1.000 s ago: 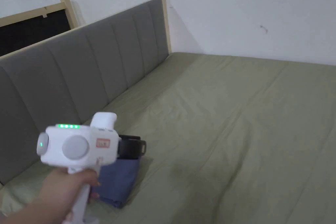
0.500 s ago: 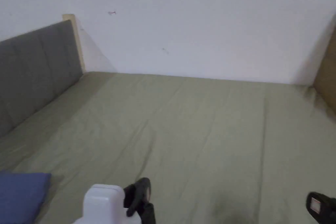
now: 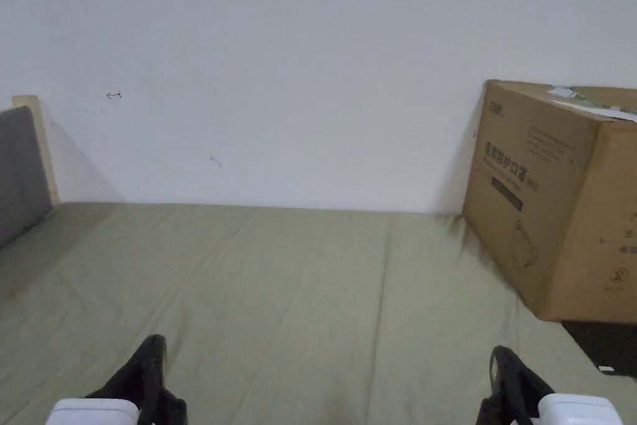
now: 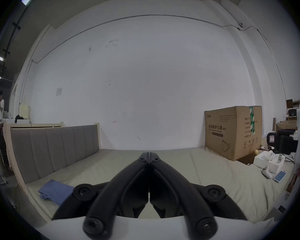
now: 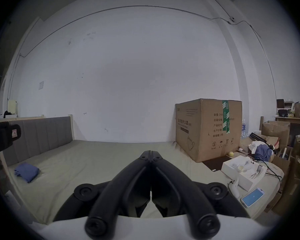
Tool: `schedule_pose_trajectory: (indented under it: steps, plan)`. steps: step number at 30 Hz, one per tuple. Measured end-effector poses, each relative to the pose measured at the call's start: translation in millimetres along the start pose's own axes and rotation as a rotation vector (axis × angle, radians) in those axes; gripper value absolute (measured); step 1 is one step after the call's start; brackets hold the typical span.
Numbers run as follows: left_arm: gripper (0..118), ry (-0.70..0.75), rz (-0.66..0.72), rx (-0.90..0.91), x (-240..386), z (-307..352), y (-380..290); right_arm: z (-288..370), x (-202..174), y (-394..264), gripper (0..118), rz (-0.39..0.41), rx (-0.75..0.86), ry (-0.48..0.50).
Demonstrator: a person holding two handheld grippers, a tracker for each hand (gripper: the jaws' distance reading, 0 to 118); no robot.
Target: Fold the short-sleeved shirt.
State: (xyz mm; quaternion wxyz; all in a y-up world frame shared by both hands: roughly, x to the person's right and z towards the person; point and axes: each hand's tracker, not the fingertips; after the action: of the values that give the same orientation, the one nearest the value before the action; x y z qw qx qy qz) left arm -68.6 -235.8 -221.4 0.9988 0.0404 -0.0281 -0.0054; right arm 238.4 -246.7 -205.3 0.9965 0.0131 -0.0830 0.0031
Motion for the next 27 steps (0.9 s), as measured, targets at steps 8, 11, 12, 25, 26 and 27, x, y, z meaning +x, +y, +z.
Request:
schedule_pose_trajectory:
  steps: [8,11,12,25,26,27]
  plan:
    - [60,-0.037,0.020,0.000,0.3,0.3,10.7,7.7,-3.3,11.1,76,0.050,0.010,0.059]
    - [117,-0.063,0.033,-0.034,-0.5,-10.1,14.2,3.5,-7.6,9.4,118,0.055,-0.008,0.042]
    - [118,-0.082,0.050,-0.015,-3.0,-9.7,12.2,4.4,-8.1,5.7,118,0.053,-0.025,0.031]
    - [118,-0.019,-0.012,0.019,-6.6,-7.9,14.9,-5.4,-21.4,9.0,118,0.080,-0.009,0.060]
    - [118,-0.012,-0.016,0.020,-6.1,-7.4,15.1,-7.0,-23.4,9.1,118,0.083,-0.011,0.065]
    - [118,-0.007,-0.014,0.021,-5.9,-6.6,15.3,-6.1,-25.4,9.2,118,0.091,-0.014,0.067]
